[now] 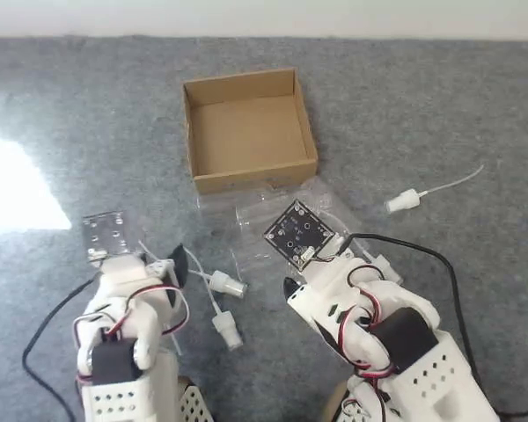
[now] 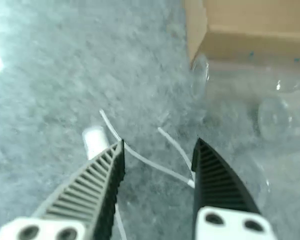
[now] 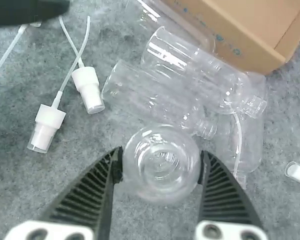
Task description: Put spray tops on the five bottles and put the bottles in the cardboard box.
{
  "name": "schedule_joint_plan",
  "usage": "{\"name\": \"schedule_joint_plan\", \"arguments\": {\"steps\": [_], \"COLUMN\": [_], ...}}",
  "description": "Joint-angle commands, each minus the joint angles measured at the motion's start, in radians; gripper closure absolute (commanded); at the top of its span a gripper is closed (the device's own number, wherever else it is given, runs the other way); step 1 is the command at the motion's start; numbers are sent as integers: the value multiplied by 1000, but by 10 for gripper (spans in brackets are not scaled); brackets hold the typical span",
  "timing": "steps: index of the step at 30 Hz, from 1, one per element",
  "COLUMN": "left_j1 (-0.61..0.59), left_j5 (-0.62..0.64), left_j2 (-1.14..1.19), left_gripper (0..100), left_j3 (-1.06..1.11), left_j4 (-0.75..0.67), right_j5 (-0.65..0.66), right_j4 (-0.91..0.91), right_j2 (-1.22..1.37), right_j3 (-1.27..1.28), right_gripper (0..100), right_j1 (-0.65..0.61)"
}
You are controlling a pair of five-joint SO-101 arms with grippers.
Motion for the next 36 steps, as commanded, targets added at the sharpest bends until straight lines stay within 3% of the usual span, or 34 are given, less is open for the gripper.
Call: {"name": "schedule_joint_plan", "arguments": {"steps": [1,6,8,15,22,29,36], "left_j1": [-26,-18,-26,-25,-26,21,81], "left_j5": [-11,-29,-97,-694,-712,-884,-908], "left_j2": [-20,-20,-20,-20,-20,-14,-14], "left_gripper": [795,796,797,797,798,793,793], "left_j3": [-116,-176,-194,-197,-252,-308,-309], "left_j4": [3,-9,-26,-31,-23,54,109], "right_j5": [-6,-2,-2,0,2,3,31], "right_j4": [-15,-27,-27,-27,-48,-67,-68], "right_j2": [-31,-31,-31,-31,-31,-33,-33], "right_j3": [9,21,21,21,21,17,17], "right_gripper": [873,873,873,873,873,873,873], "right_j1": [15,15,15,59,160,226,242]}}
